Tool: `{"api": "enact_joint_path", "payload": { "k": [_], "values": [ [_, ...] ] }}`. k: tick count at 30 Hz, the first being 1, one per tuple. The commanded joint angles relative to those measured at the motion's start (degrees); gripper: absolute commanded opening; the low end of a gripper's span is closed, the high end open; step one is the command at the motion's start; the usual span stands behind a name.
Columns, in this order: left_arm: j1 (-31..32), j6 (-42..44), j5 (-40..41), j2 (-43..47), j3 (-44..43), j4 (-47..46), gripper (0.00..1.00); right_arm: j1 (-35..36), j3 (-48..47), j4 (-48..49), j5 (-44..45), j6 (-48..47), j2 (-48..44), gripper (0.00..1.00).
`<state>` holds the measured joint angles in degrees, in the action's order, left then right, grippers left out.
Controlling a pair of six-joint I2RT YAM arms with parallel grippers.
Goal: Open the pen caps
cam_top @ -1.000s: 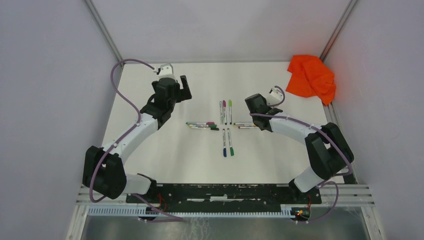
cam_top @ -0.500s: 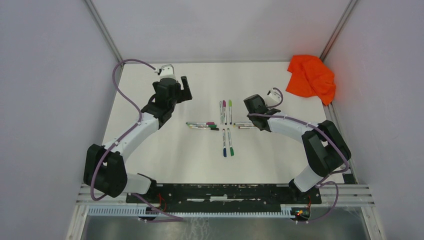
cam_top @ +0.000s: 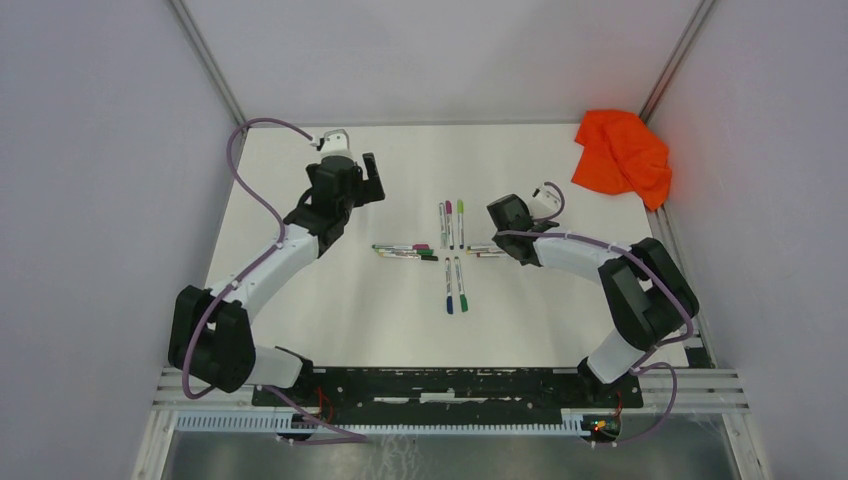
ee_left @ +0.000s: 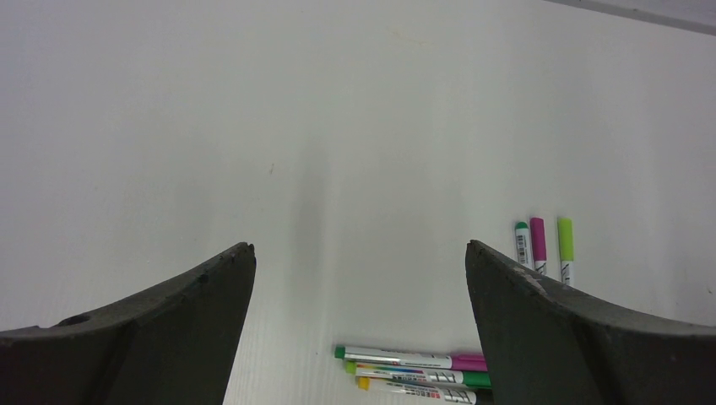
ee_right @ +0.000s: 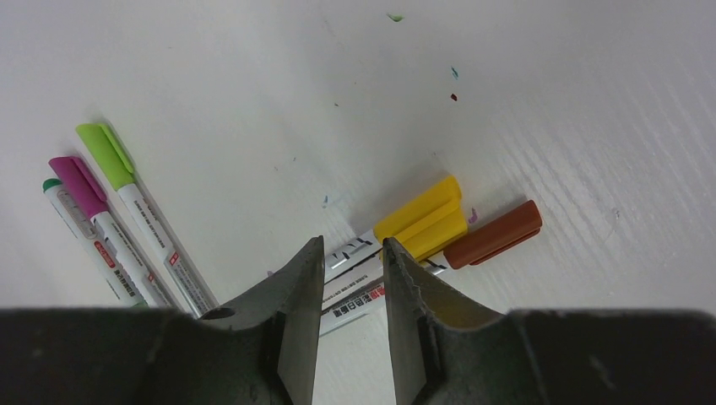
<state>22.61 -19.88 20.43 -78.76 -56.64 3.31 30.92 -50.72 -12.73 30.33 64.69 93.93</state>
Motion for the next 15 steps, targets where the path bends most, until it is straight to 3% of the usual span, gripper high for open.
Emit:
{"api": "enact_joint_path", "payload": {
  "k": [1, 15],
  "values": [
    [0.2, -2.2, -0.1, -0.4, -2.2, -0.8, 1.0, 0.3, 0.1, 1.2, -0.3, 1.5, 0.8, 0.37],
    [0.2, -2.1, 0.1, -1.0, -2.3, -0.8, 1.0, 0.3, -0.2, 2.3, -1.3, 1.2, 3.6, 0.37]
  ]
}}
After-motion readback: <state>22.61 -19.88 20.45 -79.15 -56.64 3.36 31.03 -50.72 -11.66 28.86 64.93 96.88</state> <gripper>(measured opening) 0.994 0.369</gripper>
